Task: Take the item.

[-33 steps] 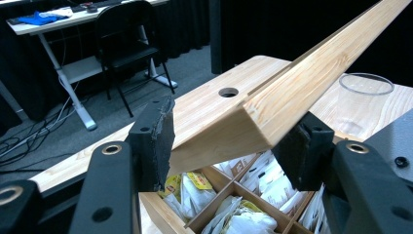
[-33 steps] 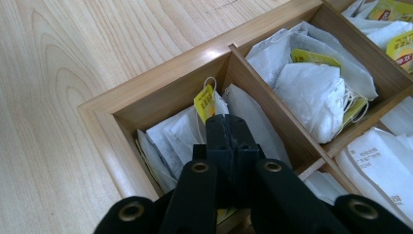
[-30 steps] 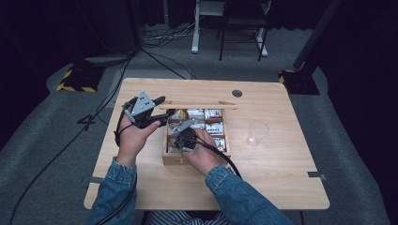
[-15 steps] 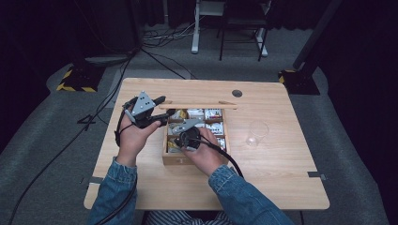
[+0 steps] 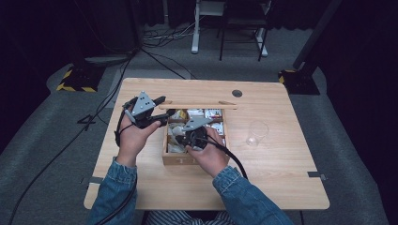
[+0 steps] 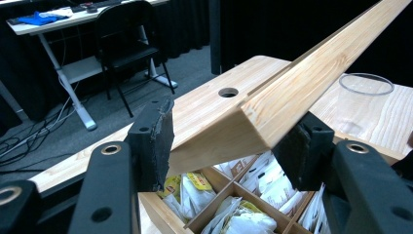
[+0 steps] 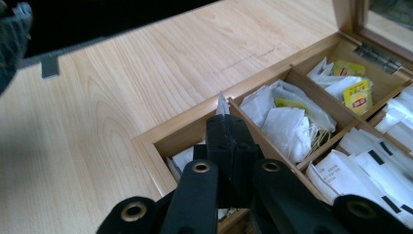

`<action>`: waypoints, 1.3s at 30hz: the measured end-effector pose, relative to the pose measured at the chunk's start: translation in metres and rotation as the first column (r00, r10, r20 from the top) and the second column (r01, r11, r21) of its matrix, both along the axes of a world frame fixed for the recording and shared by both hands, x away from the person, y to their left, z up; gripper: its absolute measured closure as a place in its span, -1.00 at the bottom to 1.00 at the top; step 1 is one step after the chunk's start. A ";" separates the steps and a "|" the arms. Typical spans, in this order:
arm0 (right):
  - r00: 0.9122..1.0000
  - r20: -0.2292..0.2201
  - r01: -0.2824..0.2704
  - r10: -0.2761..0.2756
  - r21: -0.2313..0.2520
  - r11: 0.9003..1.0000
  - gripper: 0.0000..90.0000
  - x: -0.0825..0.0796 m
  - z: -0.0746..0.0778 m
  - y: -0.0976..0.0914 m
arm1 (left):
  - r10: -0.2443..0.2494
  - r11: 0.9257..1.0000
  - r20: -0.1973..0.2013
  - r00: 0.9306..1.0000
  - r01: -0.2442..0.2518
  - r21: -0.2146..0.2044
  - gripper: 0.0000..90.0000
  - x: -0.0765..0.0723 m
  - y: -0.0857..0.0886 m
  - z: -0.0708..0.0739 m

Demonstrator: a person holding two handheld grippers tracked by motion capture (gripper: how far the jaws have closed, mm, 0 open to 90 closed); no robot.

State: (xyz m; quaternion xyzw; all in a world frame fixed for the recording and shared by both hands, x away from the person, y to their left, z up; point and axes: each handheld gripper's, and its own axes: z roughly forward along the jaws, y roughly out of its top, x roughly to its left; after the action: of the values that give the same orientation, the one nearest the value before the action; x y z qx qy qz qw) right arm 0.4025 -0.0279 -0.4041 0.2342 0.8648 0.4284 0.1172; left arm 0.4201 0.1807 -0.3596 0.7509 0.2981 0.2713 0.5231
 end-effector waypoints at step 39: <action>0.986 0.046 0.152 -0.160 0.145 0.978 1.00 -0.013 0.038 -0.087 | -0.001 1.000 -0.004 1.000 0.001 0.001 -0.03 0.000 -0.001 -0.001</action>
State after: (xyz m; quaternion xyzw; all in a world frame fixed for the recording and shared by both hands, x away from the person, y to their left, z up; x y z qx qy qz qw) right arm 0.3893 -0.1149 -0.3661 0.2967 0.8077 0.4843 0.1584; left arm 0.4197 0.1794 -0.3604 0.7519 0.2984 0.2699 0.5223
